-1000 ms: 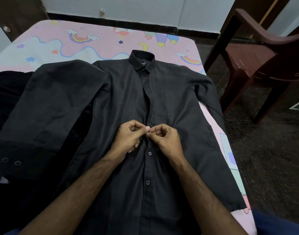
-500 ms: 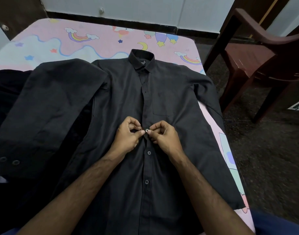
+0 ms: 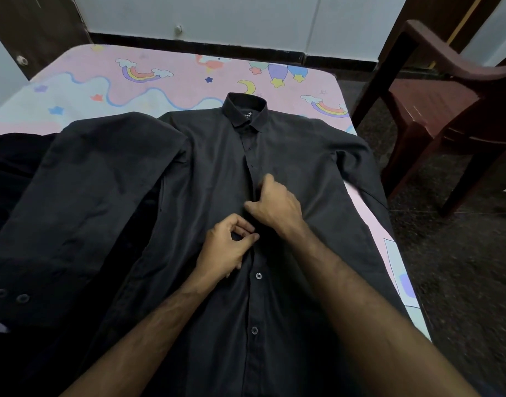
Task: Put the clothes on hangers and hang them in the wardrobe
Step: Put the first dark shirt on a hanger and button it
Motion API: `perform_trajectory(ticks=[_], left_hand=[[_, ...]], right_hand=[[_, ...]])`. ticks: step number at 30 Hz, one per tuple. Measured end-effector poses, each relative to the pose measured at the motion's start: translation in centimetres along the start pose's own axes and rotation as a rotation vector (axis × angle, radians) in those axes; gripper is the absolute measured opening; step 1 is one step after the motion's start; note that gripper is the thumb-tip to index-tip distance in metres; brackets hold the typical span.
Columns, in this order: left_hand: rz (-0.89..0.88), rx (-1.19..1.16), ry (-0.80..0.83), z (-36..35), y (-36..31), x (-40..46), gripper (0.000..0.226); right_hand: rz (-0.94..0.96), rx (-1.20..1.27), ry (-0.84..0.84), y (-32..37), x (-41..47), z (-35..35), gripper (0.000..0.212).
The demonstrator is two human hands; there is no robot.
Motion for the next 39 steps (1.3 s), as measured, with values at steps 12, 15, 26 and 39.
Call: perform_trajectory(ticks=[12,15,26,39], left_hand=[[-0.38,0.407,-0.084,1.9,-2.4,4.3,0.027],[-0.371,0.48,-0.06,0.8,-2.8,7.2,0.025],[-0.145,0.471,-0.039,-0.1,-3.1,8.9,0.017],[-0.1,0.433,-0.077,-0.2,-2.5,8.4,0.014]], right_hand=[[-0.011,1.025,0.076,-6.1,1.5,-1.1,0.031],[-0.008,1.134,0.074,-6.4,1.2,-1.0,0.024],[0.02,0.912,0.021,-5.7,0.7,-1.3,0.038],[-0.01,0.902,0.023,-6.3,1.3,-1.2,0.017]])
Point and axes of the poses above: each hand's wrist, its own x-axis towards the middle knuckle, its own z-axis out of the back of the hand, y = z × x, the point moved 5 cm from there along x, towards the middle knuckle, and after that the axes turned 3 degrees about y, right-handed, at the moved point
